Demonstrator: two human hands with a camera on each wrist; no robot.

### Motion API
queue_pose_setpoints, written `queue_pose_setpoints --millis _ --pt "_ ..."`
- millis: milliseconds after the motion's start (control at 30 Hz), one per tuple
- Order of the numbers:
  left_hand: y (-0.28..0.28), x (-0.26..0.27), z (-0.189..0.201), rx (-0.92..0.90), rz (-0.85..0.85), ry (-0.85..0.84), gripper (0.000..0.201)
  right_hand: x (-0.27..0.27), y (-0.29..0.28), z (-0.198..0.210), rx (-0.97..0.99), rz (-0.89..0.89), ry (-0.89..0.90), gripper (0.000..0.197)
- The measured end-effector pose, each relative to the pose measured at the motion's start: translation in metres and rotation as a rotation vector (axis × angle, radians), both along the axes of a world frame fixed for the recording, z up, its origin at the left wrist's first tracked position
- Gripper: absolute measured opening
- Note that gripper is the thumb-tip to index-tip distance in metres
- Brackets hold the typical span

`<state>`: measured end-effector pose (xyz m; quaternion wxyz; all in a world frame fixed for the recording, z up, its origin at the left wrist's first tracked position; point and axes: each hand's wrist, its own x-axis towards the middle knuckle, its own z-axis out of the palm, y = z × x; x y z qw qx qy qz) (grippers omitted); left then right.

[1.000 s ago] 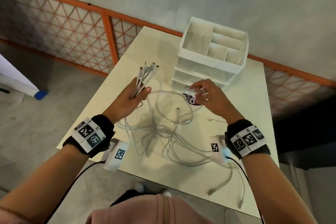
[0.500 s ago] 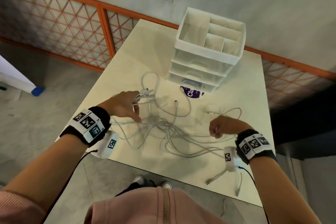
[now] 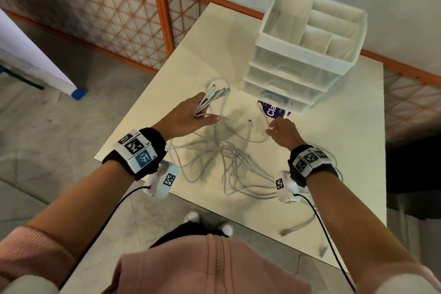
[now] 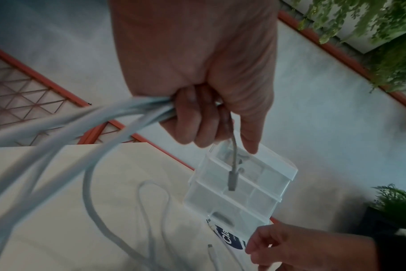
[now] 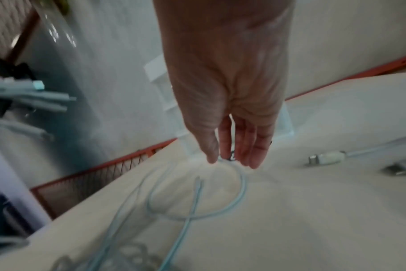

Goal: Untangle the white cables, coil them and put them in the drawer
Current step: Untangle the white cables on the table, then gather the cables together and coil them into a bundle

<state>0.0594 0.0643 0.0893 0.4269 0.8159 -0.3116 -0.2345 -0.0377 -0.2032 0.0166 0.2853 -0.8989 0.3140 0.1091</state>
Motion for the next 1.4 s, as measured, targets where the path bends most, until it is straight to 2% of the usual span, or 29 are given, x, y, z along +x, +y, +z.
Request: queue_pose_setpoints --millis 67,133,200,267,333,433,500,633,733,900,1067,1167,1233,1333,1400 --pt "-0.002 -0.003 -0.002 -0.005 0.005 -0.041 0.034 0.004 0.009 -0.011 -0.038 -0.010 0.092 0.053" --pt "-0.001 -0.005 -0.005 0.008 0.019 -0.077 0.028 0.004 0.017 -0.020 -0.043 -0.048 0.109 0.057" --pt "0.000 -0.006 -0.008 0.048 0.040 -0.111 0.024 0.003 0.020 -0.027 -0.015 -0.118 0.038 0.049" --pt "0.001 -0.005 -0.008 0.068 0.071 -0.146 0.031 0.002 0.016 -0.032 0.030 -0.174 0.029 0.041" --pt "0.000 -0.005 -0.006 0.047 0.121 -0.154 0.037 0.002 0.013 -0.028 0.183 -0.214 0.007 0.031" --pt "-0.006 -0.004 -0.003 -0.055 0.195 -0.031 0.036 0.004 0.019 0.005 0.462 -0.188 -0.158 0.017" --pt "-0.014 -0.004 0.002 -0.152 0.203 0.113 0.036 0.004 0.031 0.040 0.586 -0.058 -0.276 0.014" --pt "-0.033 -0.006 0.016 -0.322 0.199 0.354 0.036 0.005 0.064 0.094 0.675 0.140 -0.429 0.010" --pt "-0.046 -0.009 0.028 -0.409 0.200 0.393 0.037 0.003 0.085 0.115 0.587 0.278 -0.440 0.011" --pt "-0.061 -0.015 0.043 -0.474 0.189 0.310 0.030 -0.007 0.094 0.118 0.125 0.508 -0.511 0.008" --pt "-0.069 -0.021 0.043 -0.437 0.114 0.253 0.023 -0.019 0.091 0.122 -0.032 0.569 -0.537 0.008" --pt "-0.074 -0.024 0.044 -0.431 0.079 0.182 0.025 -0.025 0.081 0.125 0.031 0.512 -0.526 0.010" --pt "-0.074 -0.027 0.044 -0.433 0.030 0.114 0.028 -0.029 0.072 0.129 0.151 0.337 -0.594 0.019" --pt "-0.076 -0.037 0.050 -0.433 -0.058 0.089 0.016 -0.027 0.061 0.140 0.247 0.009 -0.745 0.033" --pt "-0.077 -0.045 0.053 -0.433 -0.095 0.087 0.017 -0.022 0.059 0.147 0.281 -0.061 -0.762 0.034"
